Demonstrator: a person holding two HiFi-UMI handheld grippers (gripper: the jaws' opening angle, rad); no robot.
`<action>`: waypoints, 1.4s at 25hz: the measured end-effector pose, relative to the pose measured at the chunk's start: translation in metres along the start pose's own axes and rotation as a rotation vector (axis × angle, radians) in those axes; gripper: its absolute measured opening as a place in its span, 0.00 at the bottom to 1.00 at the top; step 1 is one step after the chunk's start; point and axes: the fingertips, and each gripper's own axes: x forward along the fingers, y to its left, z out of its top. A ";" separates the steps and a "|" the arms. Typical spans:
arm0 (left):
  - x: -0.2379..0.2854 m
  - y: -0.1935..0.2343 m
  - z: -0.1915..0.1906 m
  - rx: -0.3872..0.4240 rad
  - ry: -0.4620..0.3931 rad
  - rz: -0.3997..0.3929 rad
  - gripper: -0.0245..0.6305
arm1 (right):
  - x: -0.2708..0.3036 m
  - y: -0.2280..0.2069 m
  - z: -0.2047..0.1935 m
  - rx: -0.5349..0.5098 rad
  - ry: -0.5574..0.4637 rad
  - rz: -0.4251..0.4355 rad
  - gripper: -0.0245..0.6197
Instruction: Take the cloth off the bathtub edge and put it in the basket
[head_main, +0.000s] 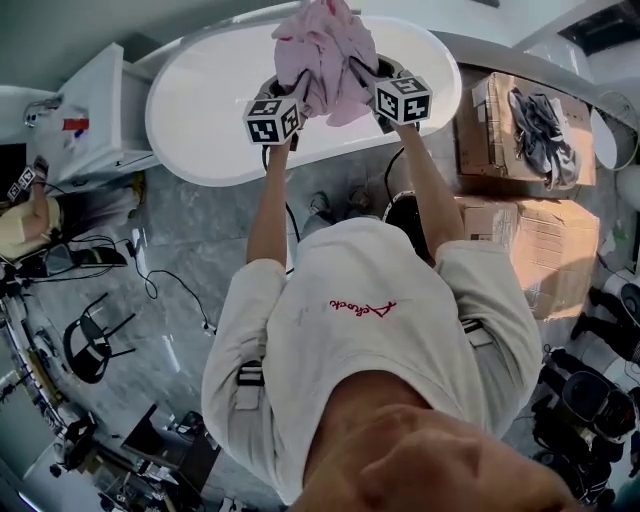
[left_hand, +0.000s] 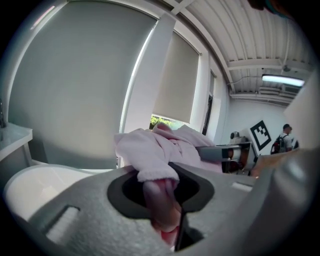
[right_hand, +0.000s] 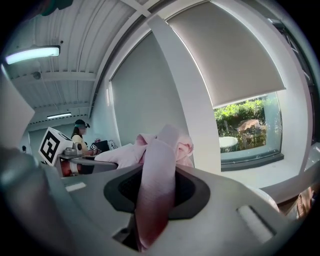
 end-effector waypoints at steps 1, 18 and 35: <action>0.000 -0.002 0.009 0.011 -0.012 -0.004 0.19 | -0.001 0.000 0.009 -0.007 -0.013 -0.003 0.20; 0.014 -0.028 0.122 0.129 -0.170 -0.025 0.19 | -0.021 -0.019 0.118 -0.099 -0.170 -0.019 0.20; 0.077 -0.114 0.134 0.182 -0.137 -0.272 0.19 | -0.103 -0.088 0.122 -0.056 -0.234 -0.263 0.20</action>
